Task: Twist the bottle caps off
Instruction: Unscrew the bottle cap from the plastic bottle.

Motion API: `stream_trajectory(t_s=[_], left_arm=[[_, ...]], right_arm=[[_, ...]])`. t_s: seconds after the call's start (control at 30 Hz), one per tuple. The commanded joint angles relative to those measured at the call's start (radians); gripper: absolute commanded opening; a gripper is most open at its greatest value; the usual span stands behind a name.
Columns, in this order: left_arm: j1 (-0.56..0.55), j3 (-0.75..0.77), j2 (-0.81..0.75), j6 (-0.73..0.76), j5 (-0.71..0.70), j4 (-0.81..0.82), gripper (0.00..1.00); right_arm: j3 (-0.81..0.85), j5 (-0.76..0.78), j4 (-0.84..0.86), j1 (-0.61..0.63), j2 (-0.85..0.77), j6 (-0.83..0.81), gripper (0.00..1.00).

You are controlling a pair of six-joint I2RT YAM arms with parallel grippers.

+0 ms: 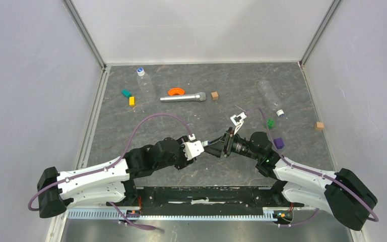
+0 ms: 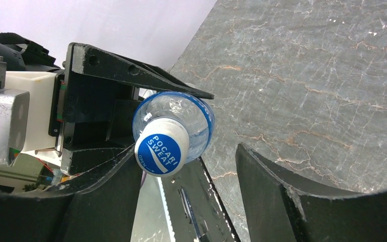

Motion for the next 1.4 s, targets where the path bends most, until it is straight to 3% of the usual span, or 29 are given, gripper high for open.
stream_trajectory(t_s=[0.0, 0.53, 0.7, 0.9, 1.13, 1.37], left_arm=[[0.001, 0.018, -0.039, -0.008, 0.0, 0.054, 0.04], [0.002, 0.005, -0.065, -0.014, -0.01, 0.052, 0.04], [0.001, 0.004, -0.048, -0.013, -0.011, 0.051, 0.04], [0.0, 0.004, -0.035, -0.01, -0.023, 0.051, 0.04], [0.001, 0.015, -0.005, -0.008, -0.014, 0.049, 0.04], [0.001, 0.022, -0.004, -0.012, -0.001, 0.037, 0.04]], right_arm=[[-0.038, 0.021, 0.066, -0.014, 0.035, 0.042, 0.7], [-0.064, -0.002, 0.096, -0.033, 0.041, 0.041, 0.71], [-0.06, -0.122, 0.207, -0.034, 0.04, 0.035, 0.74], [-0.026, -0.233, 0.175, -0.034, -0.038, -0.04, 0.77], [0.033, -0.148, -0.019, -0.033, -0.116, -0.138, 0.78], [0.063, -0.055, -0.041, -0.035, -0.101, -0.111, 0.78]])
